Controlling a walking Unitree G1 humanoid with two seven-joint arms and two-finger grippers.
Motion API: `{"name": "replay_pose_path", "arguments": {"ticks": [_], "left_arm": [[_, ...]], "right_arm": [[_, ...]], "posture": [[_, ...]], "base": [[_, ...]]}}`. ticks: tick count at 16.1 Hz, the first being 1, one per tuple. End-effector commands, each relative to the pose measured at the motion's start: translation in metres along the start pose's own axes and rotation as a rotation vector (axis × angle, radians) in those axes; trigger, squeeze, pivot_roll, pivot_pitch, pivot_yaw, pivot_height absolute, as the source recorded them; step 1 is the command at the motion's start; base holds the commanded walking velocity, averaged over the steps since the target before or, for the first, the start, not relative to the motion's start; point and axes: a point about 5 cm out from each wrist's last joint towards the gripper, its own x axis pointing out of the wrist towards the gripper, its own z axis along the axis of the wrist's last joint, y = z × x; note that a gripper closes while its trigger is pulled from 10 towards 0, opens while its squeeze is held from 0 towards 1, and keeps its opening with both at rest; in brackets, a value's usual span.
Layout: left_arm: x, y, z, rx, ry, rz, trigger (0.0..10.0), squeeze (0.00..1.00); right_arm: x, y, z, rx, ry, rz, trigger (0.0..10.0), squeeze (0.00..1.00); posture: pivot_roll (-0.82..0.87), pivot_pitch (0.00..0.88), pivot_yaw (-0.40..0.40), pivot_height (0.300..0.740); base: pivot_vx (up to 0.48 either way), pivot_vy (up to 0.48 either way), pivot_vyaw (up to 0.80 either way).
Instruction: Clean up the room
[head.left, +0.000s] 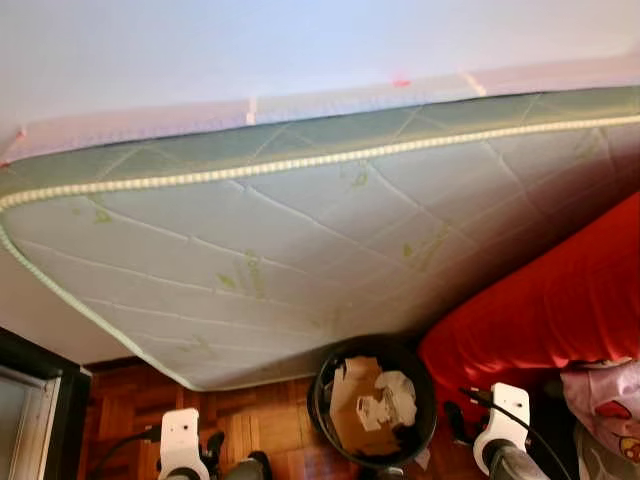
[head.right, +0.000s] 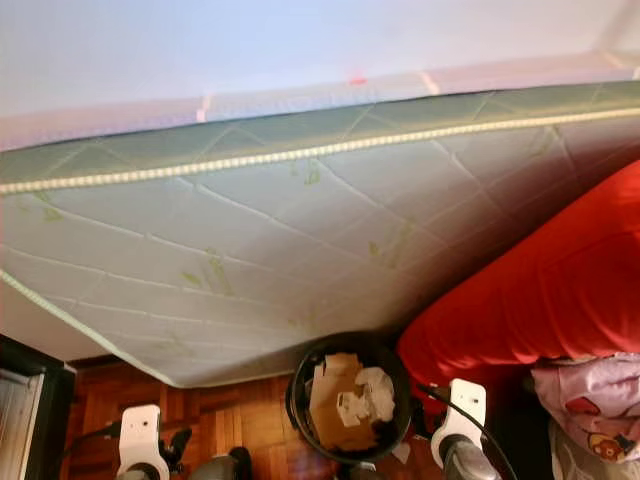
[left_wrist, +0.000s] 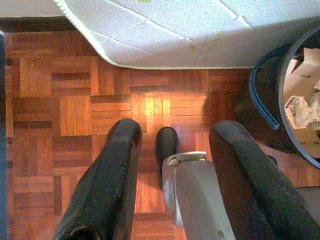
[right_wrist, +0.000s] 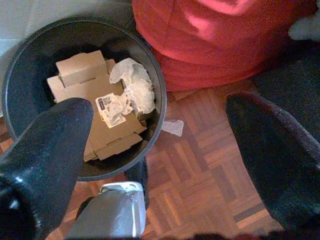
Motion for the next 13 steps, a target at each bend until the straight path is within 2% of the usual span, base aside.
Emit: {"name": "replay_pose_path", "arguments": {"ticks": [1,4,8,12,13], "left_arm": [[-0.005,0.003,-0.015,-0.005,0.061,0.014,10.0,0.00],[-0.005,0.005,-0.016,-0.006,0.070,0.010,10.0,0.00],[-0.006,0.003,-0.020,-0.011,0.089,0.005,10.0,0.00],[-0.007,-0.001,-0.024,-0.011,0.108,0.000,10.0,0.00],[-0.007,-0.001,-0.025,-0.013,0.112,0.000,10.0,0.00]], "right_arm": [[-0.004,-0.002,-0.015,0.003,0.051,-0.011,10.0,0.00],[-0.007,0.002,-0.026,0.008,0.081,-0.003,10.0,0.00],[-0.012,-0.003,-0.039,0.008,0.125,-0.018,10.0,0.00],[-0.017,-0.019,-0.045,-0.022,0.163,-0.024,10.0,0.00],[-0.017,-0.016,-0.047,-0.024,0.166,-0.021,10.0,0.00]], "posture": [[0.10,0.158,-0.031,0.740],[0.08,0.141,-0.019,0.740],[0.08,0.122,-0.014,0.740],[0.08,0.110,-0.021,0.740],[0.08,0.108,-0.022,0.740]], "base": [[0.000,0.000,0.00],[0.000,0.000,0.00],[0.000,0.000,0.00],[-0.245,0.000,0.00],[-0.259,0.000,0.00]]}}
